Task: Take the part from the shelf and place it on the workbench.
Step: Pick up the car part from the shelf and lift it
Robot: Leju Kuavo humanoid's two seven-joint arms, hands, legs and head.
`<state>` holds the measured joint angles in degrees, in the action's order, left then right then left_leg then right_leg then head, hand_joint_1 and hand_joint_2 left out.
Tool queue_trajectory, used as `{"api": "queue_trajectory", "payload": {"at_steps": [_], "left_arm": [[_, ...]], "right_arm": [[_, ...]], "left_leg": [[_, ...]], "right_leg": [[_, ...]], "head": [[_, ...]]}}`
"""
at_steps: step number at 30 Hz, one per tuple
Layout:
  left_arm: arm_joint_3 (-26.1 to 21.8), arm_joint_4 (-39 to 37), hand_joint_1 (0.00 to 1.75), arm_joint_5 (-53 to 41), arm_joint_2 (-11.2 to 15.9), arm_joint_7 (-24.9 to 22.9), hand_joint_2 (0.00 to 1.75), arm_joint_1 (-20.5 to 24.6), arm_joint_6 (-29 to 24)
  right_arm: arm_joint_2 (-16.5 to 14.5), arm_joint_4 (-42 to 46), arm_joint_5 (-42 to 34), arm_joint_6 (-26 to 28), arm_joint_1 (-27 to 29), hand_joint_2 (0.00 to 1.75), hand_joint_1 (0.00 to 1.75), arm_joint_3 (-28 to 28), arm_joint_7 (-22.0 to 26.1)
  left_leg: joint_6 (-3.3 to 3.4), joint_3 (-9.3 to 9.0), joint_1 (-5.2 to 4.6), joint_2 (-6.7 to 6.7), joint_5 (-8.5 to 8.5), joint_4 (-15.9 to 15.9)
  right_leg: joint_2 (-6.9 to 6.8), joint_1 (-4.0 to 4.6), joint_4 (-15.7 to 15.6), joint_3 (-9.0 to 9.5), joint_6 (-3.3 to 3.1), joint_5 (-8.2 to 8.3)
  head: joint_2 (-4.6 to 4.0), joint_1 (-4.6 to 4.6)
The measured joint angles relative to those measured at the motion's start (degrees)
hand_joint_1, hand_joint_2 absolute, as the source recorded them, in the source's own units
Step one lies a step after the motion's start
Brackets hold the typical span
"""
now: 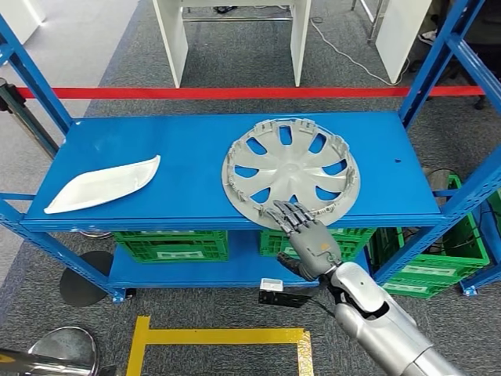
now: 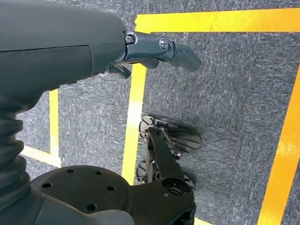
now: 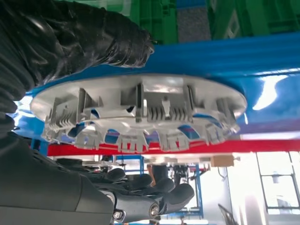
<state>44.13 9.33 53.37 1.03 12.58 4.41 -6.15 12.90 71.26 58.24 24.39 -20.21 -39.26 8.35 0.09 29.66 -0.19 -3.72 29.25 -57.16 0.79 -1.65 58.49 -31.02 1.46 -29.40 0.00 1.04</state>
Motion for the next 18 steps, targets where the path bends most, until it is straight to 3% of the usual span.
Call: {"api": "queue_trajectory", "payload": {"at_steps": [18], "left_arm": [[0.03,0.00,0.00,-0.87,0.04,-0.29,1.75,0.40,0.37]], "right_arm": [[-2.60,-11.75,-1.80,-0.93,-5.67,1.75,0.00,-0.01,-0.08]], "left_leg": [[0.00,0.00,0.00,0.00,0.00,-0.01]], "right_leg": [[0.00,0.00,0.00,0.00,0.00,0.00]], "head": [[0.00,-0.01]]}}
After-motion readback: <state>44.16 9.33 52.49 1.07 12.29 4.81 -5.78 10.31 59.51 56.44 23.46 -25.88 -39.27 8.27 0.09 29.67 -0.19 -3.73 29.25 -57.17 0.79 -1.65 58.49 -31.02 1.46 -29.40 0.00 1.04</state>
